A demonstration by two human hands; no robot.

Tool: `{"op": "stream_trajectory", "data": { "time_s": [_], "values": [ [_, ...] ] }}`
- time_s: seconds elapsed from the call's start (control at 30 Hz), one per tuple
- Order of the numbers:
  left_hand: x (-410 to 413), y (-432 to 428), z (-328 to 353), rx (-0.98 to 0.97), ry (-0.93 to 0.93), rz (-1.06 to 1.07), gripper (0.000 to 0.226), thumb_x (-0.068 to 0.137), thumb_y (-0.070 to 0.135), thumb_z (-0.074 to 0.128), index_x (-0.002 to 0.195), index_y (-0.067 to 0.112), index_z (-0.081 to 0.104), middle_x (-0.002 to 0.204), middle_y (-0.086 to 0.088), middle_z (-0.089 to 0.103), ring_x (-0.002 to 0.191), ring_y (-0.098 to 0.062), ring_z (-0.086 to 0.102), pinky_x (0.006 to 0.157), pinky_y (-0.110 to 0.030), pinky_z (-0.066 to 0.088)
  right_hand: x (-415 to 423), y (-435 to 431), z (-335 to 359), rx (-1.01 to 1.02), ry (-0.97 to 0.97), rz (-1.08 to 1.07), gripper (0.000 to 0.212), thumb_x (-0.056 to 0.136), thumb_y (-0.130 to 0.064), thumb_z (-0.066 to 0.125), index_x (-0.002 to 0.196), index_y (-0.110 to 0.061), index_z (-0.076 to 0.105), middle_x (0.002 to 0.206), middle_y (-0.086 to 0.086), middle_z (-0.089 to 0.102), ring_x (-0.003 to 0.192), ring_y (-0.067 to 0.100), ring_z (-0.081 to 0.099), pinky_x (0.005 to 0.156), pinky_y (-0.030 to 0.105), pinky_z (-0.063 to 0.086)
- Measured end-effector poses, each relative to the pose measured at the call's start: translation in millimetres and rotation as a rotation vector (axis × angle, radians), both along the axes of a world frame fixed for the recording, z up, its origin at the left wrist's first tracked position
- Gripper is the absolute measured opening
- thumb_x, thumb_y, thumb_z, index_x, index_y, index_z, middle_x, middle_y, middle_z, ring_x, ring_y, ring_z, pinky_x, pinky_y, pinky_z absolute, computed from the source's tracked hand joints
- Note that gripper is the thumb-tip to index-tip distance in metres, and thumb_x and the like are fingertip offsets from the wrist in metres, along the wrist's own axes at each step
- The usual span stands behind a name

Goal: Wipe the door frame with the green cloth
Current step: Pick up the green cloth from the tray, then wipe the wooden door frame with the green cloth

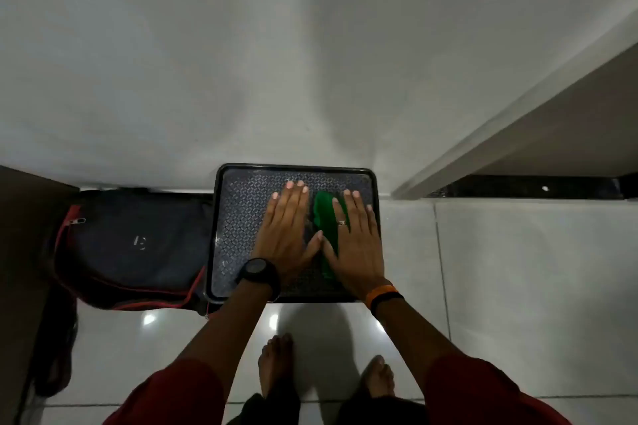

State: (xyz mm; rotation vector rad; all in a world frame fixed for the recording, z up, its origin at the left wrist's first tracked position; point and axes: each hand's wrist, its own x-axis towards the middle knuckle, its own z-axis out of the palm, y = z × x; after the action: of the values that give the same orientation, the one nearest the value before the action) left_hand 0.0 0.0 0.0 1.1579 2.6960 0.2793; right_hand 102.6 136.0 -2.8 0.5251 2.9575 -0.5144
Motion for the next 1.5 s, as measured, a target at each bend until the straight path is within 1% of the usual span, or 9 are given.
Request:
{"op": "stream_trajectory", "data": {
  "time_s": [0.13,0.27,0.47,0.6,0.7,0.87,1.07,1.3,1.5],
  "values": [
    [4.8,-1.9,-42.2,-0.020,-0.043,0.021,0.084,0.096,0.053,0.037,0.158,-0.003,0.028,0.166,-0.020,0.029,0.156,-0.036,0.023,0.127,-0.051,0.019,2.3,-1.6,-36.8,0.000,-0.031,-0.001,0.066,0.097,-0.020,0.069,0.156,-0.007,0.043,0.163,0.024,0.039,0.153,0.041,0.035,0.120,0.063,0.038],
    [7.1,-4.6,-62.2,-0.042,-0.098,0.054,0.088,0.096,0.058,0.026,0.161,0.000,0.019,0.170,-0.017,0.019,0.158,-0.032,0.014,0.129,-0.047,0.011,-3.4,0.9,-43.8,-0.004,-0.018,0.028,0.073,0.063,-0.006,0.096,0.130,-0.003,0.069,0.134,0.026,0.067,0.120,0.046,0.067,0.093,0.061,0.060],
    [1.0,8.6,9.4,0.031,0.020,0.069,0.084,0.099,0.054,0.032,0.157,-0.005,0.027,0.166,-0.023,0.026,0.156,-0.037,0.022,0.127,-0.052,0.018,-7.3,14.5,31.0,-0.025,0.084,-0.060,0.058,0.092,0.000,0.070,0.148,-0.004,0.054,0.155,0.020,0.051,0.139,0.042,0.050,0.113,0.049,0.046],
    [-5.0,21.8,113.6,0.113,0.098,0.074,0.083,0.103,0.057,0.027,0.163,0.004,0.006,0.172,-0.014,0.005,0.160,-0.027,-0.001,0.131,-0.043,-0.001,-4.1,23.1,142.8,-0.058,0.326,-0.150,0.051,0.090,0.008,0.070,0.139,0.000,0.062,0.144,0.022,0.061,0.126,0.039,0.060,0.103,0.052,0.055],
    [-6.3,28.4,213.9,0.208,0.196,0.075,0.083,0.104,0.057,0.031,0.163,0.009,-0.001,0.173,-0.012,0.003,0.160,-0.024,-0.004,0.130,-0.037,-0.006,-1.1,27.3,238.3,-0.128,0.440,-0.260,0.044,0.105,-0.008,0.054,0.148,-0.016,0.054,0.152,0.002,0.053,0.130,0.009,0.041,0.115,0.042,0.042],
    [-13.2,43.8,398.8,0.392,0.375,0.085,0.083,0.103,0.060,0.024,0.163,0.009,0.000,0.173,-0.012,0.004,0.160,-0.026,0.000,0.130,-0.041,0.000,0.5,37.9,411.6,-0.008,0.786,-0.221,0.061,0.081,0.012,0.078,0.138,-0.002,0.064,0.144,0.021,0.061,0.129,0.036,0.051,0.100,0.058,0.054],
    [-22.4,74.6,621.1,0.655,0.642,0.033,0.083,0.103,0.060,0.023,0.162,0.004,0.005,0.172,-0.015,0.007,0.160,-0.029,0.004,0.131,-0.040,0.000,-5.3,66.8,616.5,0.232,1.246,-0.098,0.045,0.095,-0.006,0.054,0.139,-0.008,0.060,0.144,0.010,0.054,0.128,0.032,0.052,0.101,0.052,0.052],
    [-27.7,120.3,835.1,0.852,0.897,-0.061,0.081,0.104,0.050,0.036,0.162,0.000,0.012,0.172,-0.016,0.009,0.160,-0.028,0.003,0.131,-0.043,0.004,-10.6,109.3,830.6,0.455,1.566,-0.046,0.050,0.088,0.012,0.059,0.135,-0.003,0.066,0.140,0.019,0.063,0.126,0.034,0.054,0.105,0.051,0.049],
    [-24.9,164.5,940.4,0.852,1.015,-0.117,0.078,0.104,0.048,0.032,0.162,0.001,0.012,0.172,-0.015,0.008,0.160,-0.028,0.001,0.131,-0.042,0.002,3.2,162.1,957.1,0.653,1.776,-0.117,0.054,0.085,0.020,0.063,0.134,-0.001,0.067,0.140,0.022,0.064,0.124,0.033,0.051,0.103,0.051,0.045]
  ]
}}
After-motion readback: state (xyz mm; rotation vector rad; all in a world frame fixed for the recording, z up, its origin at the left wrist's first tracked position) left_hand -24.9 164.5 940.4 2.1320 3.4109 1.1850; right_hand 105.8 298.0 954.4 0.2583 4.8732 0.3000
